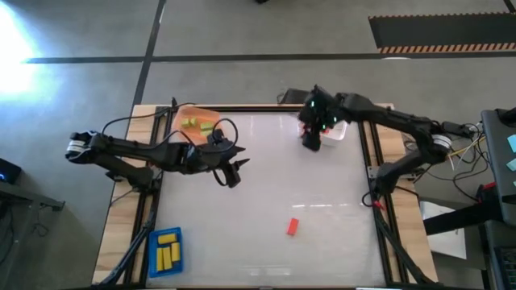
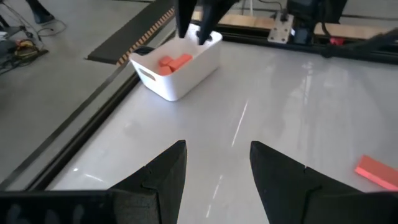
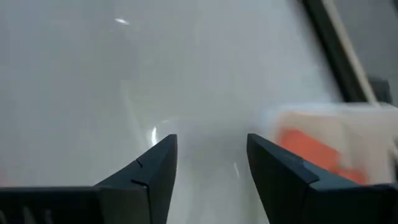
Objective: Sort & place blocks by color
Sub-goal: Put the orange rectangular block into the white bin
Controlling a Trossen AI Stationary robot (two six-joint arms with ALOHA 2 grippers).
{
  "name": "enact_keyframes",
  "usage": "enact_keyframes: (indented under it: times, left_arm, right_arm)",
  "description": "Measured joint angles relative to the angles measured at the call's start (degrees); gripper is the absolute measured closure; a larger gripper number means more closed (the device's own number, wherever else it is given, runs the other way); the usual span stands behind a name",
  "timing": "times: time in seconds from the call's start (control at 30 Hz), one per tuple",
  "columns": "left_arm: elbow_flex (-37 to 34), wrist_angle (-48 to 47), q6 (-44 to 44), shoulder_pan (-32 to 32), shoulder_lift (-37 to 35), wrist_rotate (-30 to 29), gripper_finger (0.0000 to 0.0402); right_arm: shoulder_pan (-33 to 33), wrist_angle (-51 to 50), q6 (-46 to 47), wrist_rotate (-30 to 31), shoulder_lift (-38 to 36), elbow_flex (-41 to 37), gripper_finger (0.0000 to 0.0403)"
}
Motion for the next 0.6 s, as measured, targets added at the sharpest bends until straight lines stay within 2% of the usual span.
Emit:
enact_keyframes:
  times: [0.3, 0.6]
  left_arm:
    - [-0.02, 1.47, -0.17, -2.29, 1.44, 0.0, 0.024]
    - [-0.02, 1.38, -2.99, -2.9, 1.45, -0.01, 0.024]
  right_arm:
    - [19.92, 7.94, 4.98, 0.04, -6.0, -6.79, 0.0248]
    - [35.42, 28.84, 9.31, 0.67, -5.54, -18.98, 0.0276]
